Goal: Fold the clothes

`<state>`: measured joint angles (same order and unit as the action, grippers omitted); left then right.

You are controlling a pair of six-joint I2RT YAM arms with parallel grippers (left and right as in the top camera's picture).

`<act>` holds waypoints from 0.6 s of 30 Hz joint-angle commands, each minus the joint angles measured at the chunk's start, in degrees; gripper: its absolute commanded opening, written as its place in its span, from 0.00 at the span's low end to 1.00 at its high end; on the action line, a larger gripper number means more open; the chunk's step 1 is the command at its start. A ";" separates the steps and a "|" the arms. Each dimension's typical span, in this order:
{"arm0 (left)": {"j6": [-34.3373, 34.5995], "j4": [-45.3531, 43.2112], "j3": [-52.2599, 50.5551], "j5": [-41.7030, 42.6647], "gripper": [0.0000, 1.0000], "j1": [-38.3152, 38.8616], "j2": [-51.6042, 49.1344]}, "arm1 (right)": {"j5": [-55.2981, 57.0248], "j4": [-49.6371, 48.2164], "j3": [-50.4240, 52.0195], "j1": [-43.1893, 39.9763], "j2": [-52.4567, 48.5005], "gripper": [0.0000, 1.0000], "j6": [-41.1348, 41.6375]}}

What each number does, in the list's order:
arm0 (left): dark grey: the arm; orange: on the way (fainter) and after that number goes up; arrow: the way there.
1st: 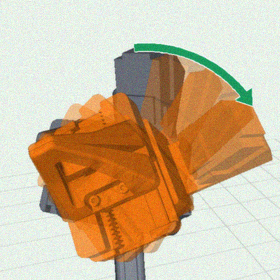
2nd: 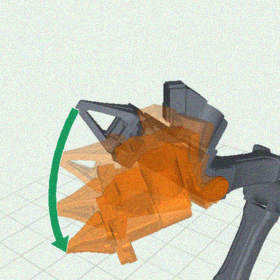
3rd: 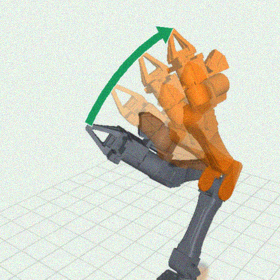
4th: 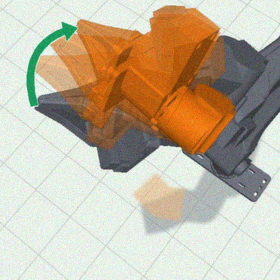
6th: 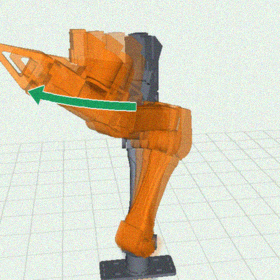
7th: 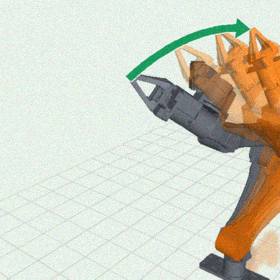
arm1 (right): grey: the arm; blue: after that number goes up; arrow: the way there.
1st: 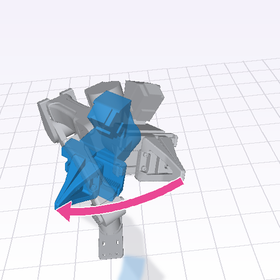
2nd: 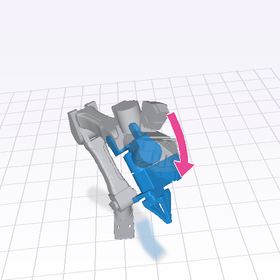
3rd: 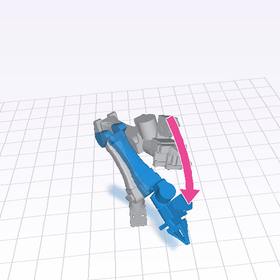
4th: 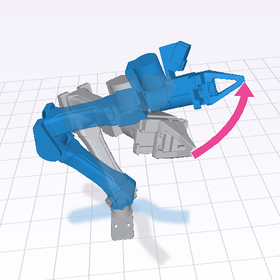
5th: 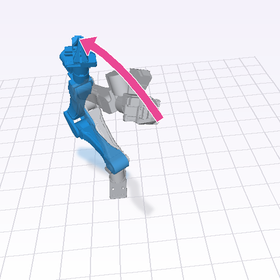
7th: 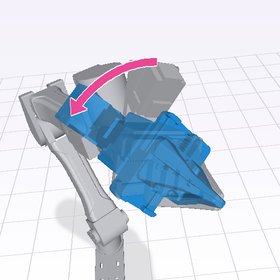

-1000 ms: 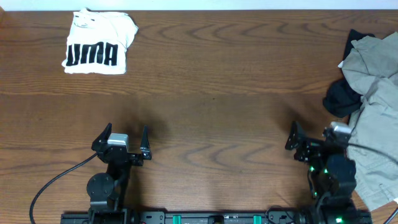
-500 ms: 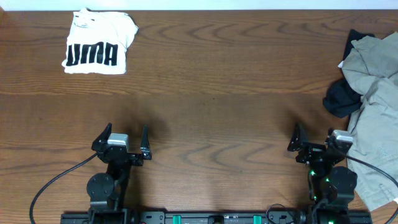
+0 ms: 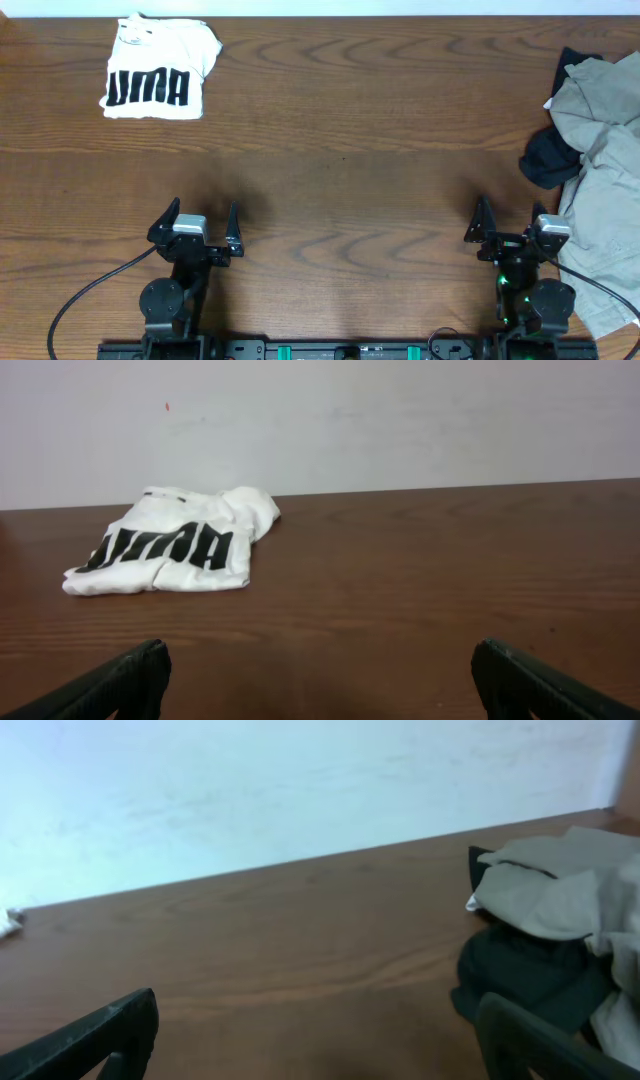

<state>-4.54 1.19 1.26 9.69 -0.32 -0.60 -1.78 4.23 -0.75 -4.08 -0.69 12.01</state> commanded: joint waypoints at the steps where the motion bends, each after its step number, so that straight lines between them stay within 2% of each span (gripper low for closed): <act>1: -0.17 1.79 -1.03 1.18 0.98 -0.26 0.37 | -0.63 -0.24 0.48 -1.05 0.42 0.99 -4.35; 8: -0.17 1.79 -1.03 1.20 0.98 -0.26 0.37 | -0.61 -0.17 0.48 -1.07 0.42 0.99 -14.93; 18: -0.17 1.79 -1.03 1.20 0.98 -0.26 0.37 | -0.83 -0.22 0.48 -1.07 0.42 0.99 -12.07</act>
<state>-4.54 1.19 1.26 9.69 -0.32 -0.60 -1.98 4.01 -0.58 -4.08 -0.69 -0.30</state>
